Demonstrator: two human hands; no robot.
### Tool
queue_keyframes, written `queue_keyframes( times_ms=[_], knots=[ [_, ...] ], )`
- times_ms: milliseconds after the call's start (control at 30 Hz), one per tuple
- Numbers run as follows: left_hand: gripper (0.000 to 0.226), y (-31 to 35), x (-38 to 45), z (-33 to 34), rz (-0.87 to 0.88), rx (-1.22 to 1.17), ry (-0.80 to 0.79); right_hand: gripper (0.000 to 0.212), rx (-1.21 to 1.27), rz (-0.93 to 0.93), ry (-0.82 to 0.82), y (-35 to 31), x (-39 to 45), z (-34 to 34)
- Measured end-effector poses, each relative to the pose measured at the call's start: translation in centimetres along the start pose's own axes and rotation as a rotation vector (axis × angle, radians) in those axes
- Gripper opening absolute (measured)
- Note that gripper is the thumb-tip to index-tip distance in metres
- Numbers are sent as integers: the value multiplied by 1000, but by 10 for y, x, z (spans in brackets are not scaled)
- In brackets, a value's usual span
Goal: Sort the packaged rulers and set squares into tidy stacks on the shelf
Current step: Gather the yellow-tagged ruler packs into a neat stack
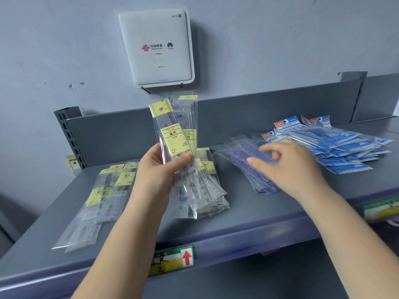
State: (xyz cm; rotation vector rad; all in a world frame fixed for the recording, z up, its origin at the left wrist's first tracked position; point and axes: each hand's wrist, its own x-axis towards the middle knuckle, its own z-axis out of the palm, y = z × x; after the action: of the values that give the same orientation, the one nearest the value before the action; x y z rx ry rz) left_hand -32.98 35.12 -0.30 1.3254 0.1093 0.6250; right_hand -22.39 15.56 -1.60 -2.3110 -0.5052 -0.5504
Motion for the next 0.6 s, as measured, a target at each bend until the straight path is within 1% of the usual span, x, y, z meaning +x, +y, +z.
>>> queue_keyframes(
  times_ms=[33, 100, 167, 200, 300, 400, 533, 600],
  knots=[
    [25, 0, 0, 0, 4, 4, 5, 41, 155, -38, -7, -14, -5, 3],
    [26, 0, -1, -1, 16, 15, 10, 42, 399, -84, -129, -44, -18, 11],
    [26, 0, -3, -3, 33, 31, 15, 45, 461, -125, -249, -69, -29, 23],
    [26, 1, -4, -4, 39, 46, 27, 42, 461, -141, -270, -78, -32, 29],
    [25, 3, -8, -10, 39, 69, 76, 29, 517, -120, -250, -91, -33, 40],
    [21, 5, -10, -18, 9, 45, 102, 25, 581, -86, -274, -96, -33, 46],
    [37, 9, -12, -33, -12, 61, 124, 20, 648, -71, -230, -99, -31, 52],
    [38, 11, -12, -41, 6, 94, 155, 17, 675, -53, -170, -96, -28, 53]
  ],
)
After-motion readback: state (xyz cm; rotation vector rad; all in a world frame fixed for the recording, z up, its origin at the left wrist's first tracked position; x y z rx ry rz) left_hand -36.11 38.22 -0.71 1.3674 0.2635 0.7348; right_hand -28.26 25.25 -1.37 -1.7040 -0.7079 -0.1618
